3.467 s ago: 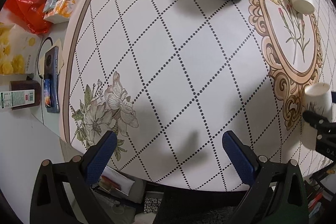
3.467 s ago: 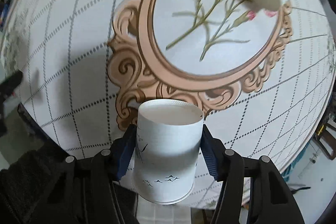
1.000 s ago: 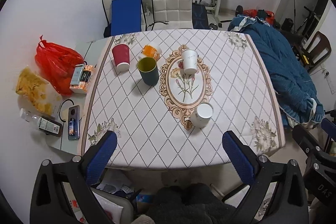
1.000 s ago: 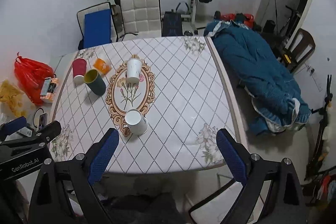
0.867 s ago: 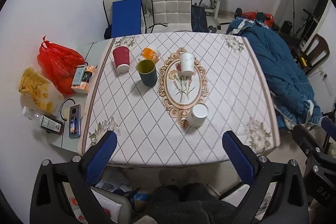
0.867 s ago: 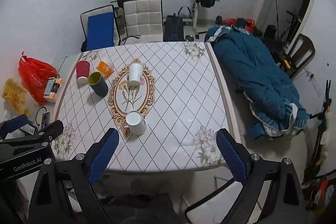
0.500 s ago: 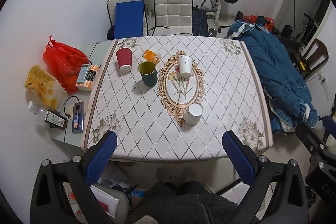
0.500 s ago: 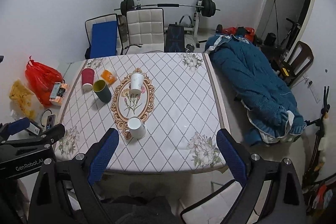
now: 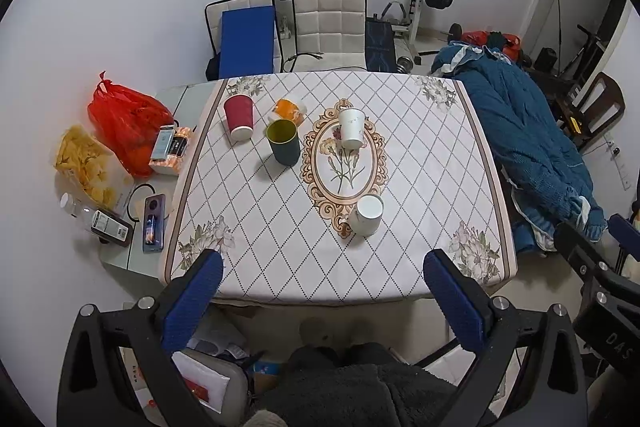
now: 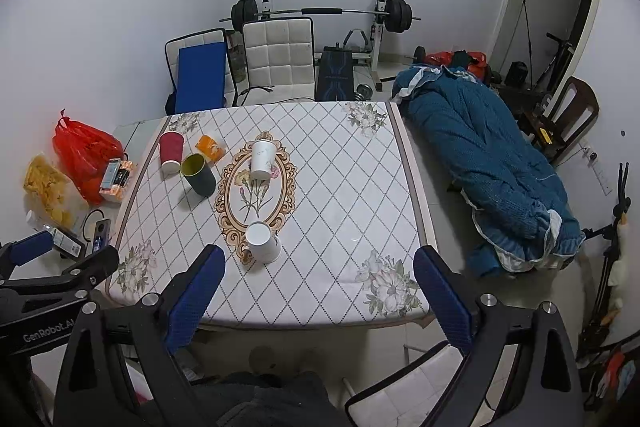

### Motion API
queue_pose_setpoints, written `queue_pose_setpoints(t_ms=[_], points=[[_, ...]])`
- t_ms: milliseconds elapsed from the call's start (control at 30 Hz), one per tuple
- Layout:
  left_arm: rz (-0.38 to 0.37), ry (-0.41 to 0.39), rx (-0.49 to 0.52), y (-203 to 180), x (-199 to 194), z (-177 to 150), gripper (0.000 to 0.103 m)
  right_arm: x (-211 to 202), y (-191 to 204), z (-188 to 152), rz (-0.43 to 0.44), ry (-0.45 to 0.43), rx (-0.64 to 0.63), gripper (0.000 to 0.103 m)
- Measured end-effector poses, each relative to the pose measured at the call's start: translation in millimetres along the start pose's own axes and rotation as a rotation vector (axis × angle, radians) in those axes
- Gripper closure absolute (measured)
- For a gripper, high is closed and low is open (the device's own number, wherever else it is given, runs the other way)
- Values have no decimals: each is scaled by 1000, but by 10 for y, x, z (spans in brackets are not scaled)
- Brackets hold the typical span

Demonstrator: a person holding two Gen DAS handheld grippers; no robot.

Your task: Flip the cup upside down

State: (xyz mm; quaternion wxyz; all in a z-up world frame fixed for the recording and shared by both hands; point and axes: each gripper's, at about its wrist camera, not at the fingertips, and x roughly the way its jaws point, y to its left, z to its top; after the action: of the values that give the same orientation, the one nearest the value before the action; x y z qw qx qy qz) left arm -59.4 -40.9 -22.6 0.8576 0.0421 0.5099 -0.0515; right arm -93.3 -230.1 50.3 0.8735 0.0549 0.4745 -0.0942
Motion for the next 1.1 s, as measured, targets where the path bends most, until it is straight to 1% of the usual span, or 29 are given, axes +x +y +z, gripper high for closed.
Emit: queue_pose_setpoints(t_ms=[567, 1100], points=[[20, -14, -25, 63, -83, -17, 0, 95, -29, 3, 11, 10, 6, 6], [33, -3, -48, 129, -104, -87, 0, 159, 115, -20, 43, 24, -13, 6]])
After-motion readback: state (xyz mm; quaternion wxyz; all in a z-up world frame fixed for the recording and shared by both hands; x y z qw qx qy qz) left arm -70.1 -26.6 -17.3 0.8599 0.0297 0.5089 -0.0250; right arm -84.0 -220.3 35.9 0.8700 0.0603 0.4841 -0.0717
